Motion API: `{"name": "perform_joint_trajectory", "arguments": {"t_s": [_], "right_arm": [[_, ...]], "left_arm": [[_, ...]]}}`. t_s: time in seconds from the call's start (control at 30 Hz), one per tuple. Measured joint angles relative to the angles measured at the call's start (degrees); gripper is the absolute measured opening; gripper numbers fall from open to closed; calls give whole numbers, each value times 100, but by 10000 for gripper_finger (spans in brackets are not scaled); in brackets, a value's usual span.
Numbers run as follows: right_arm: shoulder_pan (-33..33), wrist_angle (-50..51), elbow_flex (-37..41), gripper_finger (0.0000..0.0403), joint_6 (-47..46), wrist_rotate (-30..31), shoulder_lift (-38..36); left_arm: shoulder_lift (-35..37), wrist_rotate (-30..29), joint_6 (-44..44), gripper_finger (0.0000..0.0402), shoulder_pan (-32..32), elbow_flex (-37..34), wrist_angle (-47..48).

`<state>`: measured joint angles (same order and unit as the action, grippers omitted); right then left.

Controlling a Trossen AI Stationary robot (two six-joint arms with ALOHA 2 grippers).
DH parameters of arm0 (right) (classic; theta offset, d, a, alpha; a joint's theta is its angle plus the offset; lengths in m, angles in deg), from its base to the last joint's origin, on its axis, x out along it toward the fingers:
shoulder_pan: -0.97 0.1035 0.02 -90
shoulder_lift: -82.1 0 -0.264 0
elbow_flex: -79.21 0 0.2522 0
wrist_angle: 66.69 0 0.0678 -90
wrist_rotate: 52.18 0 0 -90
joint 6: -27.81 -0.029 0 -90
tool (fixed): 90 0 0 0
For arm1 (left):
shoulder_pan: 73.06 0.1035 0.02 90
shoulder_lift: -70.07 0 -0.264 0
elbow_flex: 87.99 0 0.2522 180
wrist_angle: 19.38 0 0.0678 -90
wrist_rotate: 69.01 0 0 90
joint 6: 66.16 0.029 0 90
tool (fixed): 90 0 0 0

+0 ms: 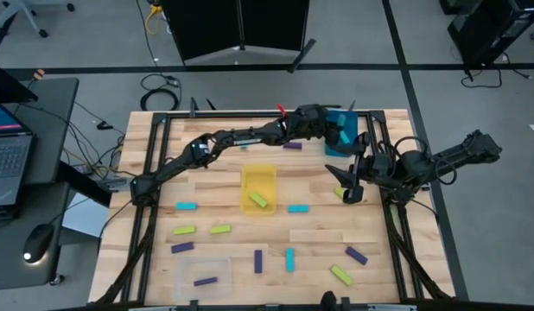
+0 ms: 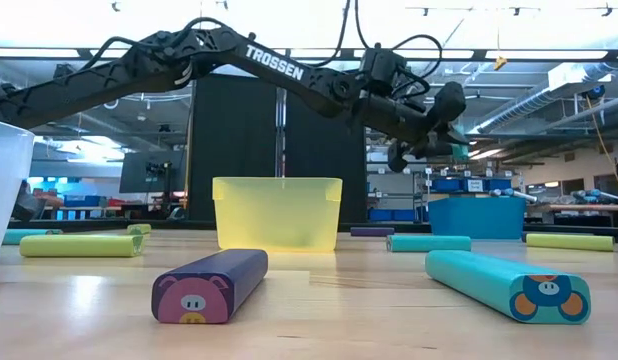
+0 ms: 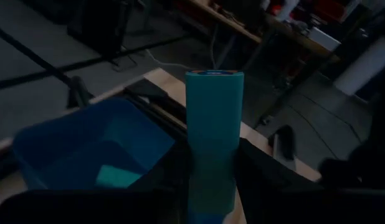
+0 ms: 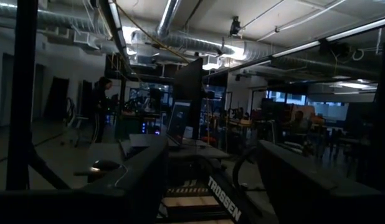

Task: Sort blocks
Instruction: Put the light blue block into the blue bin, then put the purple block into the transparent bin

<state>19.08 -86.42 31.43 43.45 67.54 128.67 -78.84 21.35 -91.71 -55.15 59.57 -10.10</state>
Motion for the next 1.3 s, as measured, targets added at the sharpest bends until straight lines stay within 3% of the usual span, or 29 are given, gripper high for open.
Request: {"name": "perform_joint_trajectory", "arguments": {"t_s": [0.43, 0.67, 0.8, 0.97, 1.2, 1.3], "right_arm": [[9, -70, 0, 250, 0, -87, 0], [31, -25, 1, 252, 48, -85, 0], [68, -24, 1, 251, 124, -29, 0], [63, -18, 0, 250, 153, 127, -7], [63, -23, 1, 251, 173, 131, -7], [63, -27, 0, 248, 173, 131, -7]], "left_arm": [[-192, 73, -322, 168, 51, -15, -184], [-120, 649, -186, 214, 114, -14, -99], [55, 949, -182, 221, 226, -13, 48], [475, 808, 490, 183, 352, -11, 802], [1168, 718, 1371, 30, 340, -9, 1426], [1410, 678, 1622, 11, 339, -9, 1634]]}}
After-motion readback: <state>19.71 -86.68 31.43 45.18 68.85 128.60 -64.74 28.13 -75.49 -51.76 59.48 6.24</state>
